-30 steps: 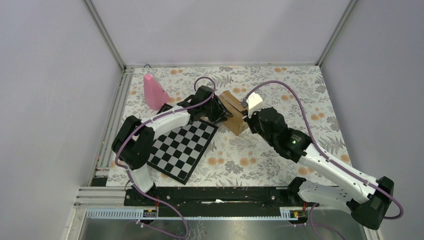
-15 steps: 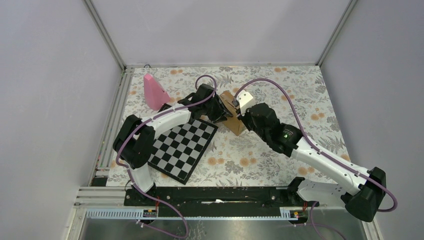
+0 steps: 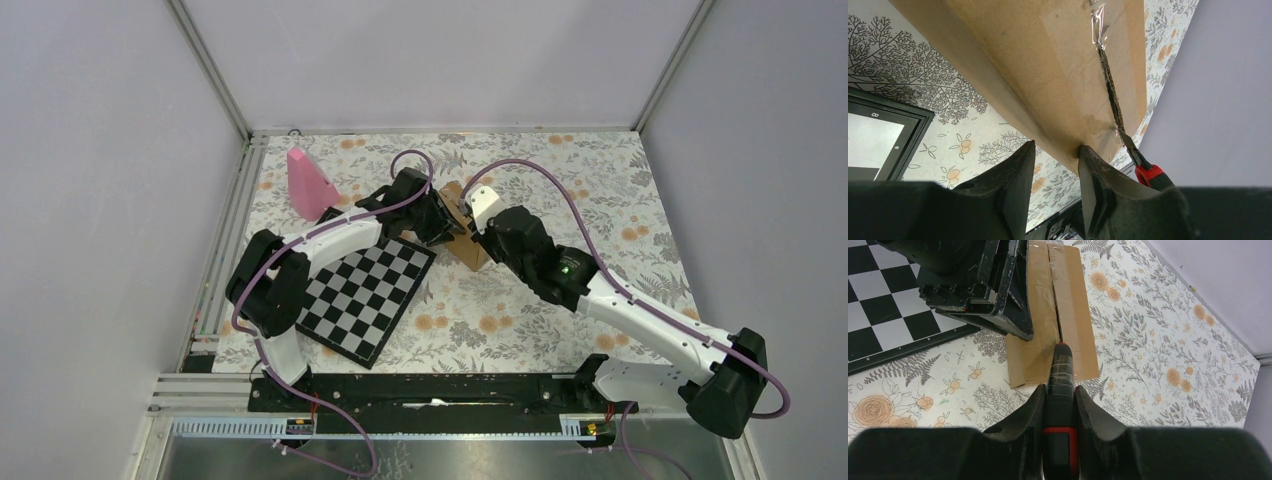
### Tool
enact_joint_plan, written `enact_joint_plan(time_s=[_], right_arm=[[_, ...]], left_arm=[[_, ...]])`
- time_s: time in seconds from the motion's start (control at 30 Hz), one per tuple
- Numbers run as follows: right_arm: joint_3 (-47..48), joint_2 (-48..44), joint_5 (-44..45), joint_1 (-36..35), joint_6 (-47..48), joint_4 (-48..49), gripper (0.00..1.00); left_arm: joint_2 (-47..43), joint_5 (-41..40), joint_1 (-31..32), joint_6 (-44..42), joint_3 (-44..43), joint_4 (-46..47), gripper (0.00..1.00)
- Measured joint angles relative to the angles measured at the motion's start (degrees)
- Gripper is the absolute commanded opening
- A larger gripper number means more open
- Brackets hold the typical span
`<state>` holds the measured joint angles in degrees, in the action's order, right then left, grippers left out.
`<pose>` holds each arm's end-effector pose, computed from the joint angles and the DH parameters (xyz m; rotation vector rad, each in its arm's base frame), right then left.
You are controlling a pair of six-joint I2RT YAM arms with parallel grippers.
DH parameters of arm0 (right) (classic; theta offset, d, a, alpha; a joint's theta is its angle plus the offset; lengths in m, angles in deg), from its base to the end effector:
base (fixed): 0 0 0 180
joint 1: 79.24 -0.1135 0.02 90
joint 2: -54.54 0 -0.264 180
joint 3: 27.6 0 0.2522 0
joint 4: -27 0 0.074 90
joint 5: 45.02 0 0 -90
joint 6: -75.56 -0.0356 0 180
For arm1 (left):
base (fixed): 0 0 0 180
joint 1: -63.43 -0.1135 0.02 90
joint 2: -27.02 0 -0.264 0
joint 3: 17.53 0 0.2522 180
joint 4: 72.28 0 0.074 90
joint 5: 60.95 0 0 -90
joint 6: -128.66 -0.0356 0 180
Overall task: Unpack the express box
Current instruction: Cut the express box at the center of the board.
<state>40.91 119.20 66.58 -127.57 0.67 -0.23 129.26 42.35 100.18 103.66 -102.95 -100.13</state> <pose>0.1806 0.1832 0.3265 -0.8104 1.7722 0.0098 0.3113 -0.2427 0.2221 -0.5158 2.5726 -1.0418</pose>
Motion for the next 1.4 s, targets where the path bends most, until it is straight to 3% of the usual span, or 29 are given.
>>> enact_joint_plan(time_s=[0.93, 1.4], right_arm=[[6.2, 2.5, 2.9, -2.6, 1.6, -11.9, 0.00], [6.4, 2.4, 5.3, -5.4, 2.4, -9.2, 0.00]], left_arm=[[0.2, 1.2, -0.5, 4.2, 0.5, 0.3, 0.37], [0.1, 1.5, -0.5, 4.8, 0.9, 1.0, 0.37]])
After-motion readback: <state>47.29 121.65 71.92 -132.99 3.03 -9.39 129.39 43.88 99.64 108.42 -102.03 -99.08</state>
